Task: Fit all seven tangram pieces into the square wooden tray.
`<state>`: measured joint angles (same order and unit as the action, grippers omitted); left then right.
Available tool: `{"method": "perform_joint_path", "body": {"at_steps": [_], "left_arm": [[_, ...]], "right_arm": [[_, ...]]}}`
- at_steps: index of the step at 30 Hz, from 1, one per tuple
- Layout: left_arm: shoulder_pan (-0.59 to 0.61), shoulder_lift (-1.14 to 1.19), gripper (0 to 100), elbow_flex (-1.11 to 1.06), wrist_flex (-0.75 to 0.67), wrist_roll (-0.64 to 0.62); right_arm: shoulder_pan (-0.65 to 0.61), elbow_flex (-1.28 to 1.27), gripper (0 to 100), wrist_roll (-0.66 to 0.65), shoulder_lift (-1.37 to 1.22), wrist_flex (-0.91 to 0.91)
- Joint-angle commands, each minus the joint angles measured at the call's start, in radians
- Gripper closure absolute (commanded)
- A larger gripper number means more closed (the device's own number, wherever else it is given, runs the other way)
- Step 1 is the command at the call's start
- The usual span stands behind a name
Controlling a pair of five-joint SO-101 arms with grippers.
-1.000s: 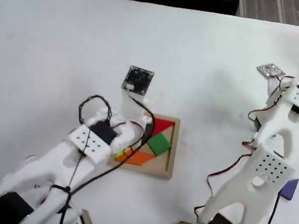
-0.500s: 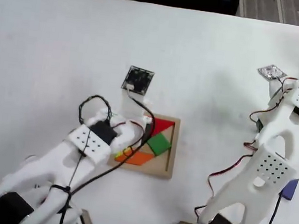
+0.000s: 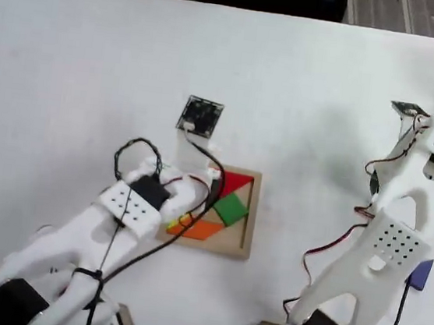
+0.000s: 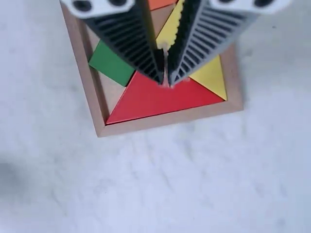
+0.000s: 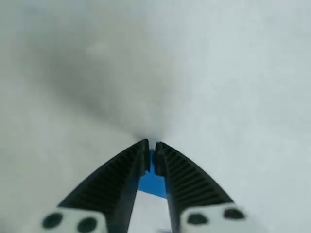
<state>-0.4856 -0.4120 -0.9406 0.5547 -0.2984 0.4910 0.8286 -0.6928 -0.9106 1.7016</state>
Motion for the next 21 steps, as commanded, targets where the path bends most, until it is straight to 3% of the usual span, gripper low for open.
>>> {"method": "perform_joint_path", "body": {"at_steps": [1,7,13,21], "left_arm": [[0.010,-0.031,96,0.034,-0.025,0.009],[0.010,-0.031,96,0.034,-0.025,0.011],[0.010,-0.031,96,0.034,-0.025,0.011],[0.010,-0.031,96,0.034,-0.025,0.011]], "right_arm": [[0.002,0.034,93.7,0.014,0.124,0.018],[0.007,-0.115,67.4,-0.008,0.268,0.018],[0.001,-0.434,67.0,-0.109,0.440,-0.013],[0.002,-0.784,67.9,-0.120,0.558,-0.297]]}}
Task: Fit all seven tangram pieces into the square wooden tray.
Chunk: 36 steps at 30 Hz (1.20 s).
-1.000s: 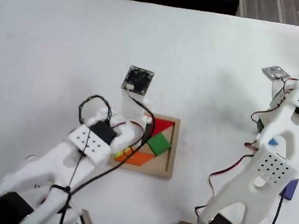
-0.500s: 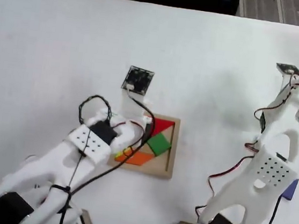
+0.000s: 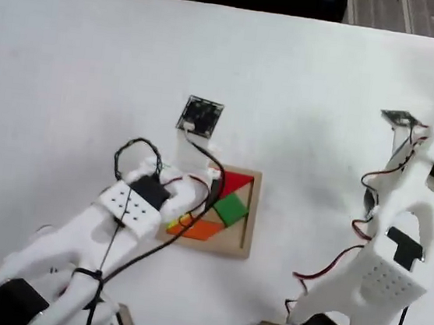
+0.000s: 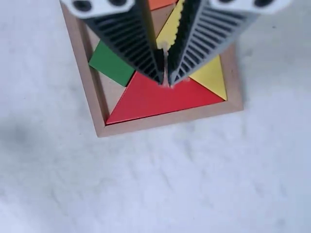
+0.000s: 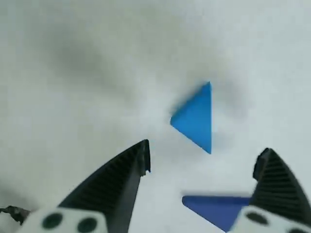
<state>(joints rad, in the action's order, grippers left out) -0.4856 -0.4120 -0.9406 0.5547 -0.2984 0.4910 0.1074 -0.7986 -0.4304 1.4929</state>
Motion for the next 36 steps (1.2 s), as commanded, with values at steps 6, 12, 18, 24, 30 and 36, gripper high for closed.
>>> {"method": "perform_joint_path", "body": {"at_steps": [6,12,18,24,30,36], "left_arm": [[0.010,-0.031,96,0.032,-0.025,0.011],[0.010,-0.031,96,0.031,-0.025,0.058],[0.010,-0.031,96,0.031,-0.025,0.064],[0.010,-0.031,96,0.032,-0.025,0.066],[0.010,-0.031,96,0.032,-0.025,0.066],[0.010,-0.031,96,0.032,-0.025,0.066]], "right_arm": [[0.010,-0.080,86.1,-0.012,0.064,-0.136],[0.010,-0.077,83.7,-0.014,0.028,-0.189],[0.007,-0.083,82.9,-0.048,0.019,-0.183],[0.007,-0.100,82.9,-0.032,0.024,-0.180],[0.004,-0.137,82.9,-0.026,0.021,-0.199],[0.030,-0.180,83.1,0.026,0.018,-0.314]]}}
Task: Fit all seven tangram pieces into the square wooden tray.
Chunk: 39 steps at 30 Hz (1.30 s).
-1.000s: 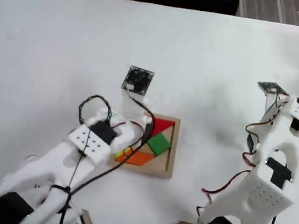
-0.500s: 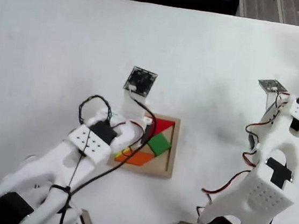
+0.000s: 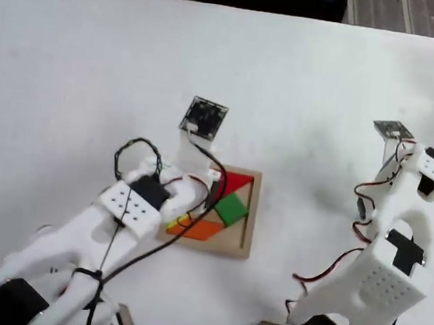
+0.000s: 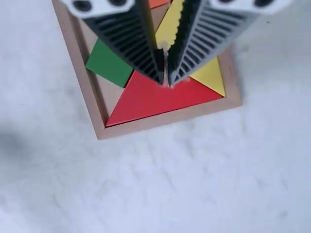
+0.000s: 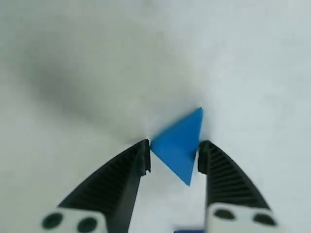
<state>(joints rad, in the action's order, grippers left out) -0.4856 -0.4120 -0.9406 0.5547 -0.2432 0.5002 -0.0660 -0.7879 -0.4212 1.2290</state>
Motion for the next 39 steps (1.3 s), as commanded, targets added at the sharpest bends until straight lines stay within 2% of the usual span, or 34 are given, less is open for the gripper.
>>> {"method": "perform_joint_path", "body": {"at_steps": [1,5,8,14,19,26,32,37,39], "left_arm": [[0.010,-0.031,96,0.032,-0.025,0.011],[0.010,-0.031,96,0.032,-0.025,0.011],[0.010,-0.031,96,0.031,-0.025,0.011],[0.010,-0.031,96,0.031,-0.025,0.011],[0.010,-0.033,96,0.031,-0.025,0.011],[0.028,-0.035,96,0.034,-0.025,0.011],[0.036,-0.039,96,0.035,-0.025,0.011],[0.036,-0.039,96,0.035,-0.025,0.011],[0.048,-0.039,96,0.035,-0.025,0.008]], "right_arm": [[0.019,-0.017,83.2,0.018,0.008,-0.058],[0.002,-0.041,83.2,0.023,0.008,-0.067],[0.005,-0.049,83.4,0.083,0.008,-0.097],[0.027,-0.051,98.8,0.112,0.008,-0.120],[0.030,-0.051,98.3,0.112,0.013,-0.116],[0.031,-0.002,98.1,0.114,0.056,0.007],[0.028,0.032,98.1,0.184,0.140,0.111],[-0.030,0.026,98.1,0.190,0.205,0.208],[-0.077,0.026,98.1,0.235,0.225,0.252]]}}
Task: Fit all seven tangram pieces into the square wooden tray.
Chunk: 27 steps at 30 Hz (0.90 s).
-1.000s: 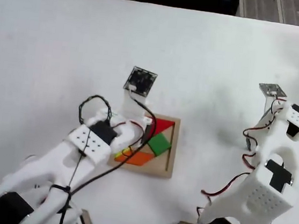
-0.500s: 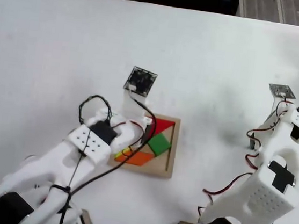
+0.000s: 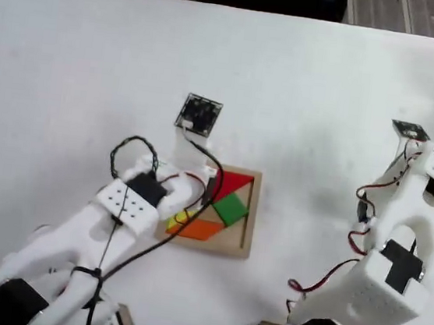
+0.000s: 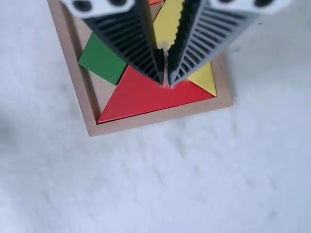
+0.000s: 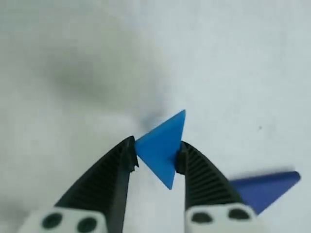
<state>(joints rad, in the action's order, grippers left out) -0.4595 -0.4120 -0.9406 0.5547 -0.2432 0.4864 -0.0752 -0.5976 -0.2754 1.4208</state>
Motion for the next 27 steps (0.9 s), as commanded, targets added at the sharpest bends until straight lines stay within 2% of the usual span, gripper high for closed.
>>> {"method": "perform_joint_path", "body": {"at_steps": [1,4,8,15,19,24,27], "left_arm": [[0.031,-0.039,96,0.038,-0.025,0.006],[0.085,-0.039,96,0.055,-0.018,0.005],[0.213,-0.039,96,0.040,0.034,0.003],[0.390,-0.041,96,-0.035,0.040,0.009],[0.407,-0.041,96,-0.029,0.035,0.009],[0.406,-0.041,96,-0.028,0.032,0.009],[0.406,-0.041,96,-0.028,0.032,0.009]], "right_arm": [[-0.091,0.035,98.1,0.083,0.090,0.079],[-0.193,0.035,98.1,0.199,0.124,0.127],[-0.352,0.035,98.1,0.431,0.160,0.159],[-0.739,0.037,98.1,0.701,0.133,0.113],[-0.868,0.040,98.1,0.783,0.077,0.038],[-0.969,0.041,97.9,0.802,0.004,-0.028],[-1.018,0.043,90.8,0.796,-0.028,-0.042]]}}
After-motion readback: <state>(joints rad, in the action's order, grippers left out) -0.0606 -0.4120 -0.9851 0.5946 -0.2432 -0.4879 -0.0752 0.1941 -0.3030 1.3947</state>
